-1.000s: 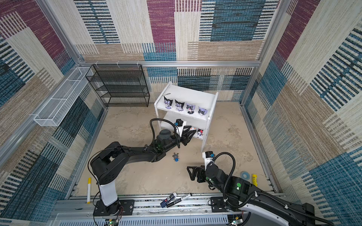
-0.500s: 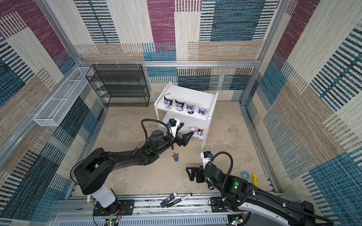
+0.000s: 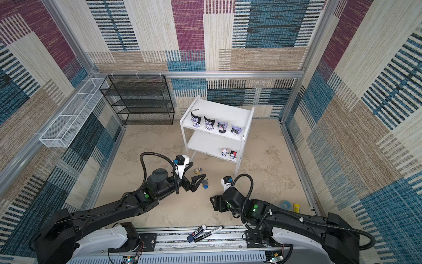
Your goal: Place and organize the plastic toys onto the shelf
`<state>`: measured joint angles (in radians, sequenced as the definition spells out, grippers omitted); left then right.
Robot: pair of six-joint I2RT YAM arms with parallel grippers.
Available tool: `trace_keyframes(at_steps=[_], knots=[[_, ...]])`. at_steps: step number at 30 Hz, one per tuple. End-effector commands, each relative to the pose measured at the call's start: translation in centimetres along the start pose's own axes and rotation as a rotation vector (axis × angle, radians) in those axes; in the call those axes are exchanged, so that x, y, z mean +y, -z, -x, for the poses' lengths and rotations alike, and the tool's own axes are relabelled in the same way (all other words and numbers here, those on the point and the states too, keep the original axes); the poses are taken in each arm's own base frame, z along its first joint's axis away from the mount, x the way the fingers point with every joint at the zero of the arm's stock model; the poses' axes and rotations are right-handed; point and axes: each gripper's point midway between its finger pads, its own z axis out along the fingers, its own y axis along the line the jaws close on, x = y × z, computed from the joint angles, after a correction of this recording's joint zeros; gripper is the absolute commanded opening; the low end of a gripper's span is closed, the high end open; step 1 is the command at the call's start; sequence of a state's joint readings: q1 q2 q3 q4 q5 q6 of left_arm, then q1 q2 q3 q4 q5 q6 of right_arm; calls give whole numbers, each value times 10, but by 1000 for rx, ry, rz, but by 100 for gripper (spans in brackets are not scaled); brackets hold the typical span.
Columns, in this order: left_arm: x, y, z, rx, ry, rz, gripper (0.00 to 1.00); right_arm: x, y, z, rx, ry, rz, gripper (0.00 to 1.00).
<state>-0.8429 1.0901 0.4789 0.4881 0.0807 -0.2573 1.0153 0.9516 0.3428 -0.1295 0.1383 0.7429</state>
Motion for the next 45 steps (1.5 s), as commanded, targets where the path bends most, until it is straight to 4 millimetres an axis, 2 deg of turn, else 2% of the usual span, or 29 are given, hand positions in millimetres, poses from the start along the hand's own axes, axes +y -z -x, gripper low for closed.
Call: trace_keyframes(at_steps=[1,5,10,16,20,29,34,39,41,43,45], knots=[[15,20,-32,86,59,70,99,24,-9,21,-52,19,97,78],[25,48,-44,105,63,134,99,27,-29,29,-38,26,101,76],[35,85,-42,78,40,200,99,19,-58,33,-6,42,40,72],[43,116,-36,26,38,258,99,15,-77,33,18,45,20,68],[42,120,-38,7,55,249,99,11,-84,35,19,38,7,70],[42,114,-38,29,37,253,99,11,-94,49,-7,58,98,75],[42,111,-39,41,33,253,99,27,-102,57,-5,89,166,75],[42,111,-38,43,30,253,99,30,-105,59,-4,96,176,75],[42,111,-38,42,30,254,99,37,-103,62,-12,109,207,75],[42,110,-38,41,27,254,99,65,-89,71,-48,171,323,73],[42,110,-39,45,29,251,99,108,-61,80,-138,306,432,73]])
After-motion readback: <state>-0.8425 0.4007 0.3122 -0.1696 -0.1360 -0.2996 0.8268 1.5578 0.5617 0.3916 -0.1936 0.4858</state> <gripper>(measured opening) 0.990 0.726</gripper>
